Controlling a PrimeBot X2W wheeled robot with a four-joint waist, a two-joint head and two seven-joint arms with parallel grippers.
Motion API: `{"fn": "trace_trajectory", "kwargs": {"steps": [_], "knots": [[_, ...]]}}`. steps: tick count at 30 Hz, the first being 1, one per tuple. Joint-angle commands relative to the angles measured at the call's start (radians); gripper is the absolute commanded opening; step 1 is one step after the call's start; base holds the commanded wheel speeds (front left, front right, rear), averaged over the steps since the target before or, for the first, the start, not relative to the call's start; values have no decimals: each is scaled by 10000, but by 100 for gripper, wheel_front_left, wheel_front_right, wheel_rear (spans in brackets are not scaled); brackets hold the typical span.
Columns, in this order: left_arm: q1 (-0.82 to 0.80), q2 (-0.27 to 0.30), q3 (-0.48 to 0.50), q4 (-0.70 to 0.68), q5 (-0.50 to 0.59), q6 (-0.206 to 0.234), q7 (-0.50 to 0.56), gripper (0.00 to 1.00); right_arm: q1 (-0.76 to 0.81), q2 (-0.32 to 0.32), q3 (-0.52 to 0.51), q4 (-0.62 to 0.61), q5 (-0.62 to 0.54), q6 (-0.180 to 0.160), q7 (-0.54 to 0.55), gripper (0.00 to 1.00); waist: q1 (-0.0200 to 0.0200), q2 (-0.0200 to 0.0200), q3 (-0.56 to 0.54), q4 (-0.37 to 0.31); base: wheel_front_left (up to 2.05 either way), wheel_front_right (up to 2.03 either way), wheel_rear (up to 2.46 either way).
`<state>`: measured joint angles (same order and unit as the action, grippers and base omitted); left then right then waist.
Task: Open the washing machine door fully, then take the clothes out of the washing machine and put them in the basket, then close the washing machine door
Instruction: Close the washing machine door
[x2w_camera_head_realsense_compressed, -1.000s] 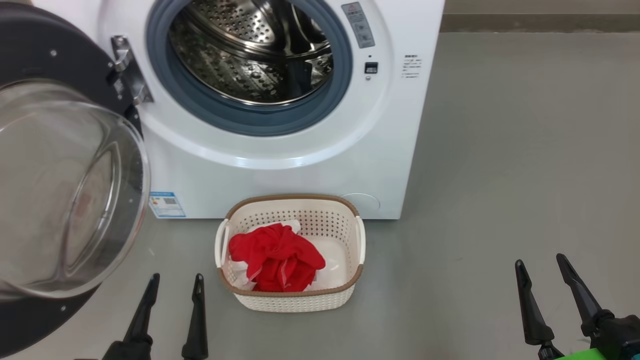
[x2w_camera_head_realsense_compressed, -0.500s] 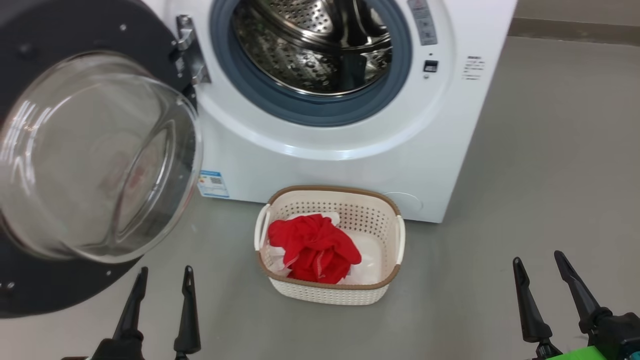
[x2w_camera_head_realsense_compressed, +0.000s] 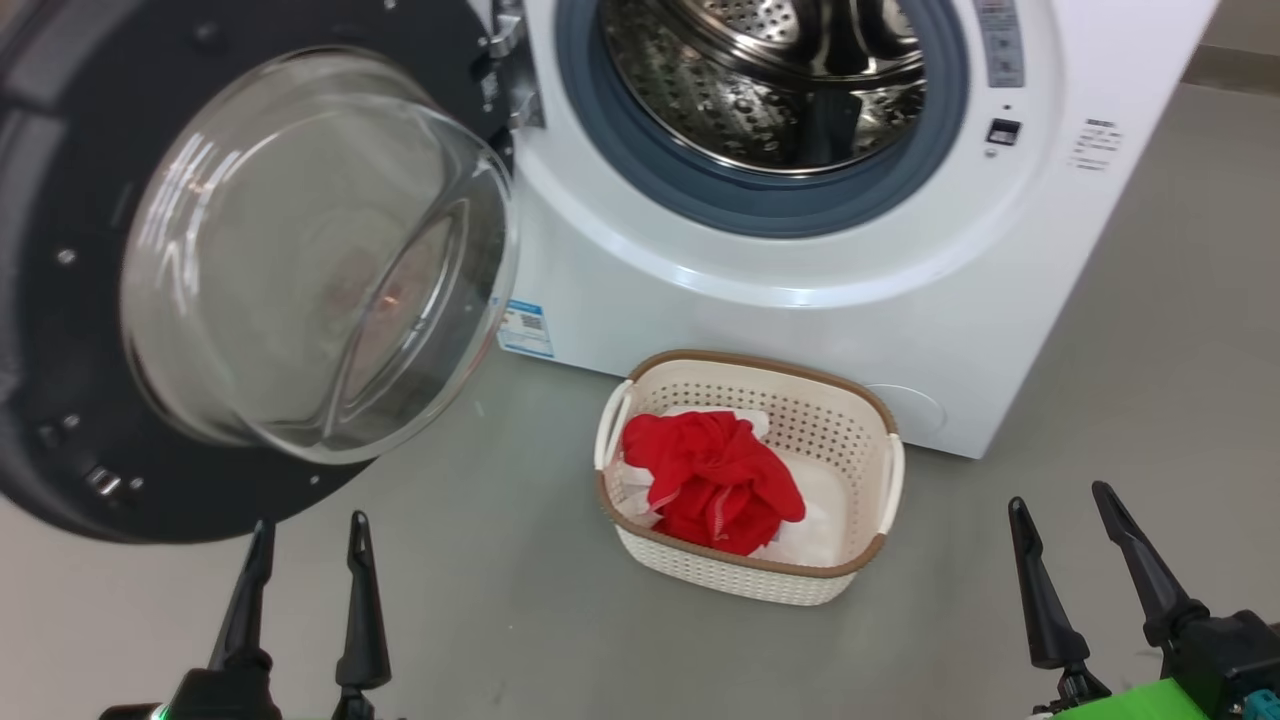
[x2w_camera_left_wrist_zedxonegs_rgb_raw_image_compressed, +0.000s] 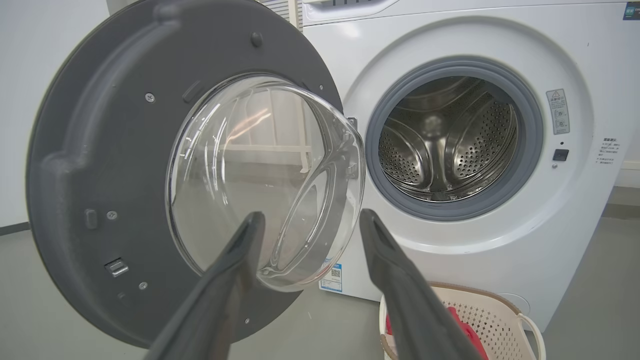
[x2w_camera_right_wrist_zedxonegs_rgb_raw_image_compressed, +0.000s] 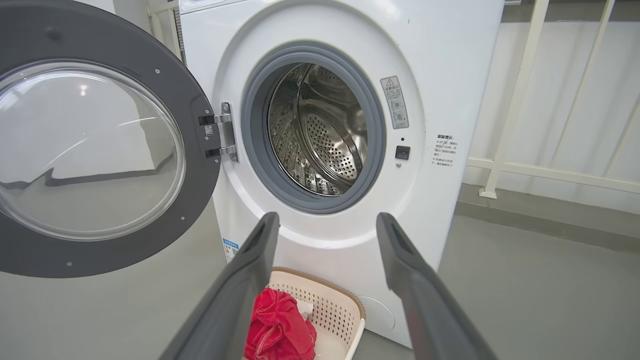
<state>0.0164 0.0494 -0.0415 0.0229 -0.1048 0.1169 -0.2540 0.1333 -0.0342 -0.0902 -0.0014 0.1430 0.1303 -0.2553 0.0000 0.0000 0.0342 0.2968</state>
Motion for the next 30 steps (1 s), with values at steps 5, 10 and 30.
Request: {"fn": "trace_trajectory", "kwargs": {"steps": [5,10,30], "knots": [[-390,78,244,-346,177,163,-78,100,-592,-160,270,-294,-224,4,-65,100,0,0,75,931,0,0,0],[-363,67,211,-452,185,237,-78,100,-609,-160,334,-322,-253,4,-56,100,0,0,70,1501,0,0,0],[-60,37,310,-701,15,615,-78,100,-628,-160,628,-433,-336,4,124,100,0,0,-27,2348,0,0,0]]}}
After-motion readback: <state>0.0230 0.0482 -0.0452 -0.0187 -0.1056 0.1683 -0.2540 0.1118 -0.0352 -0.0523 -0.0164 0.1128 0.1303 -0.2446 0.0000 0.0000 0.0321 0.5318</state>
